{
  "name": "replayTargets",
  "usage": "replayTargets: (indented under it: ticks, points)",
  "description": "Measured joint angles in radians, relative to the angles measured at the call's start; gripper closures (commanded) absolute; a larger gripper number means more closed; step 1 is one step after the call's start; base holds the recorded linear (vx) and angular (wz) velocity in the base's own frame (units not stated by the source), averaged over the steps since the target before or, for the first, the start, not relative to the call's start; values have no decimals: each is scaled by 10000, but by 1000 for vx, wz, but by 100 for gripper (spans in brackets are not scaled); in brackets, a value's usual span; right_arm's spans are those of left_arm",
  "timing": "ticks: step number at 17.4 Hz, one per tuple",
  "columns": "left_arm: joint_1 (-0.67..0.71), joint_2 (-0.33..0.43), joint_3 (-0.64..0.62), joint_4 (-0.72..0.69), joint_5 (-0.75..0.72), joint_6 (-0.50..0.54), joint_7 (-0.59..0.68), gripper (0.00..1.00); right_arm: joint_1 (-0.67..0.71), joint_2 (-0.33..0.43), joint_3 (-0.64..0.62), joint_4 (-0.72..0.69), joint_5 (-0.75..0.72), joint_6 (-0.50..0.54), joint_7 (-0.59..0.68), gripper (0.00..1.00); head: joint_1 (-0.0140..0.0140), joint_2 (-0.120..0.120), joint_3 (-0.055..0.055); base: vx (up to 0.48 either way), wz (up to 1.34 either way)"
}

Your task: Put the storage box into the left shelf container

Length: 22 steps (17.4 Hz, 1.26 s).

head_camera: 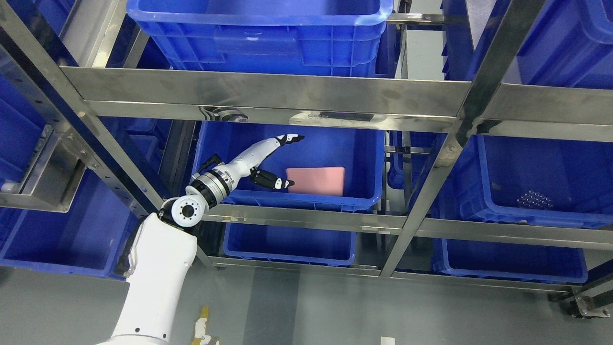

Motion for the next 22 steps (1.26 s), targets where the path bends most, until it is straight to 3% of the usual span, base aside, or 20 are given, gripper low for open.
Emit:
replayTargets:
  ticks: [4,7,9,11,13,22]
  points:
    - [728,-10,-8,-1234,2491,2086,2525,1,0,0,0,0,0,0,0,0,0,0,0,0,0]
    - [1627,-16,-88,-2390,3687,2566,4309,1,0,0,0,0,0,0,0,0,0,0,0,0,0]
    - [2471,-19,-174,-3286,4298,2246,4909,2,0,0,0,0,0,0,0,0,0,0,0,0,0]
    - [3649,-22,-279,-4215,4802,982,4953,1,0,0,0,0,0,0,0,0,0,0,0,0,0]
    - [4557,-24,-366,-4787,5034,411,4533,1,1,0,0,0,0,0,-1,0,0,0,0,0,0]
    - [6122,-29,-290,-6153,5391,259,4251,1,0,0,0,0,0,0,-1,0,0,0,0,0,0]
